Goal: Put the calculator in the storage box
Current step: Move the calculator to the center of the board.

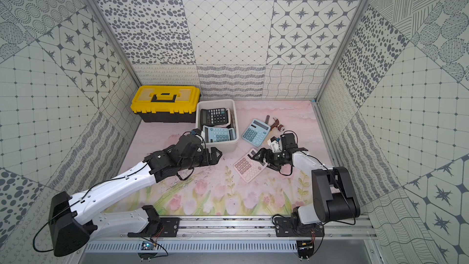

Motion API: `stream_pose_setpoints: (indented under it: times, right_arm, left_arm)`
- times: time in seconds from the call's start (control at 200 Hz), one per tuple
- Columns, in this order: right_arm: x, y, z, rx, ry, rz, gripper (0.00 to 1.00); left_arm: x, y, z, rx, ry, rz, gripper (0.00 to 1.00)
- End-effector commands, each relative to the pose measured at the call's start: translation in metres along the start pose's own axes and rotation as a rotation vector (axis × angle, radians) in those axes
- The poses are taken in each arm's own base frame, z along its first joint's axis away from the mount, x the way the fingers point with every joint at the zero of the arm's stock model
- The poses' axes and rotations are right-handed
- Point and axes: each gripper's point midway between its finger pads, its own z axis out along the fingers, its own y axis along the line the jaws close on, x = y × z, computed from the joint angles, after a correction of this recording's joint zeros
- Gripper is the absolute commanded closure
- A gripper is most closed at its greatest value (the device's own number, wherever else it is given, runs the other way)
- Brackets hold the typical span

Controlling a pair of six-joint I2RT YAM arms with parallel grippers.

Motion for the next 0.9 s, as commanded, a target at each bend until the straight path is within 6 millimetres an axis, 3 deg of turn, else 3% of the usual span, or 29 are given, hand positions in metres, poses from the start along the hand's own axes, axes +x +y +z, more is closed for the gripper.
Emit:
stream_pose_setpoints:
  times: [0.0, 0.165, 0.48, 0.67, 0.895]
  right_arm:
    - [-0.001, 0.0, -0.008, 0.03, -0.042, -0.008, 0.03]
    - [-0.017, -0.004, -0.011, 0.085, -0.063, -0.033, 0.03]
    - [-0.048, 0.001, 0.011, 0.046, -0.013, -0.076, 0.03]
    - [-0.029, 0.006, 0.024, -0.002, 0.061, -0.077, 0.12]
    - [0.017, 0.027, 0.029, -0.048, 0.109, -0.097, 0.19]
  left_arm:
    - [0.012, 0.002, 0.006, 0.003, 0.04, -0.023, 0.0]
    - [0.032, 0.012, 0.019, -0.016, 0.111, -0.054, 0.0]
    - [0.071, 0.038, 0.039, 0.017, 0.162, -0.188, 0.0]
    - [0.084, 0.046, 0.053, 0.035, 0.202, -0.256, 0.0]
    - [0.081, 0.046, 0.057, 0.034, 0.197, -0.259, 0.0]
